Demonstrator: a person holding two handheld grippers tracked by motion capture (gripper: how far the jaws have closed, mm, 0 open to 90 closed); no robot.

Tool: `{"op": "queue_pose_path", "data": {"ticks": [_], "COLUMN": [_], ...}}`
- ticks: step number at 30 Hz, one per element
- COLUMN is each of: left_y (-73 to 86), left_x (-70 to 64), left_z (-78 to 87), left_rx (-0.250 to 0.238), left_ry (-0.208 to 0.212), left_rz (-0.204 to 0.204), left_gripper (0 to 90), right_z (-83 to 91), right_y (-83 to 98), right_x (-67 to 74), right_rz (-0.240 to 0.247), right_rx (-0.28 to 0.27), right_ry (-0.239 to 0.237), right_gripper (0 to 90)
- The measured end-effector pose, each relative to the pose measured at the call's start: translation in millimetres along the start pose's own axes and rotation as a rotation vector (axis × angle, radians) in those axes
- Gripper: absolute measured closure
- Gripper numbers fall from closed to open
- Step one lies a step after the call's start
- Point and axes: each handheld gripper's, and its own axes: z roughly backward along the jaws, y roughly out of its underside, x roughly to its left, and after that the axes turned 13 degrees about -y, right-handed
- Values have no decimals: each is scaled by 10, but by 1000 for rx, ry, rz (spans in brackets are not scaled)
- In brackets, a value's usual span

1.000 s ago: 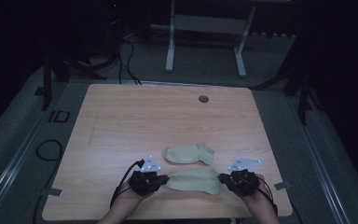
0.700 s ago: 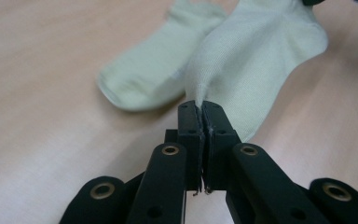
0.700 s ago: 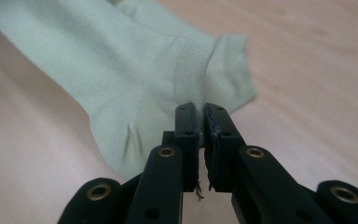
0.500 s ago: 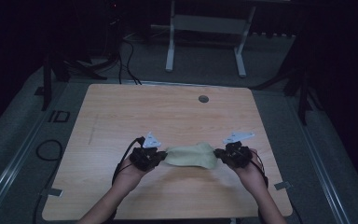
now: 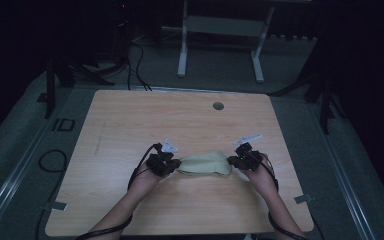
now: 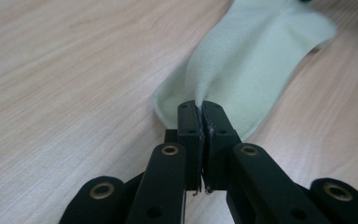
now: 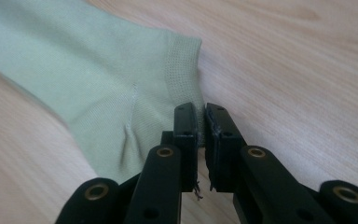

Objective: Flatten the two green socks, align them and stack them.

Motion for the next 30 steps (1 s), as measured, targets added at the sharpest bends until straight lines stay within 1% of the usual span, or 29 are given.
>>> {"op": "queue_pose_path", "data": {"ticks": [2, 4, 6, 8, 9, 10, 11, 12, 14, 15, 16, 17, 18, 19, 20, 21, 22, 23, 24, 25, 26, 27, 29, 30], "left_y": [5, 18, 26, 22, 13, 3, -16, -34, -76, -94, -113, -130, -142, -152, -154, -151, -144, -137, -129, -120, -113, -102, -84, -84], "left_x": [-13, -24, -34, -29, -16, -7, 6, 13, 27, 26, 17, 0, -29, -72, -98, -131, -159, -178, -184, -185, -174, -159, -139, -139], "left_z": [-46, -84, -100, -94, -71, -38, 3, 48, 137, 178, 212, 233, 235, 219, 198, 159, 112, 62, 16, -38, -79, -117, -176, -176], "left_rx": [12, 28, 30, 32, 25, 8, -4, -21, -49, -63, -71, -73, -74, -73, -66, -58, -46, -29, -22, -10, -1, -2, 22, 22], "left_ry": [-6, 4, -3, -2, 2, 8, 5, 0, -13, -10, -4, 1, 10, 18, 21, 25, 20, 19, 21, 5, -5, -6, -17, -17], "left_rz": [-12, -6, -9, -2, 8, 20, 18, 24, 32, 36, 38, 31, 30, 22, 19, 13, 10, 13, 11, 9, 4, 10, 13, 13], "left_gripper": [868, 866, 855, 735, 692, 650, 624, 624, 617, 633, 666, 687, 749, 773, 802, 832, 835, 852, 862, 863, 863, 863, 862, 862], "right_z": [-24, -33, -46, -49, -41, -22, 6, 39, 114, 137, 161, 177, 184, 183, 167, 152, 123, 86, 43, -3, -55, -90, -138, -138], "right_y": [19, 33, 43, 39, 33, 29, 26, 22, 11, 9, 10, 11, 12, 13, 11, 7, 6, 5, 5, 7, 14, 22, 48, 48], "right_x": [-37, -58, -64, -64, -62, -52, -36, -17, 49, 74, 109, 147, 189, 227, 270, 293, 319, 340, 352, 357, 357, 348, 321, 321], "right_rz": [-8, -16, -19, -22, -19, -15, -11, -5, 1, 3, 5, 9, 13, 22, 30, 32, 40, 46, 47, 55, 59, 57, 53, 53], "right_rx": [6, 4, 11, 25, 34, 35, 22, 12, -13, -24, -41, -52, -61, -66, -68, -63, -52, -38, -22, -3, 12, 24, 32, 32], "right_ry": [2, -2, -6, -7, -1, 2, 3, 4, -1, -6, -15, -24, -34, -43, -53, -63, -71, -69, -76, -82, -67, -62, -70, -70], "right_gripper": [832, 826, 806, 711, 683, 660, 634, 611, 597, 598, 606, 608, 640, 687, 706, 787, 824, 858, 884, 894, 895, 895, 895, 895]}}
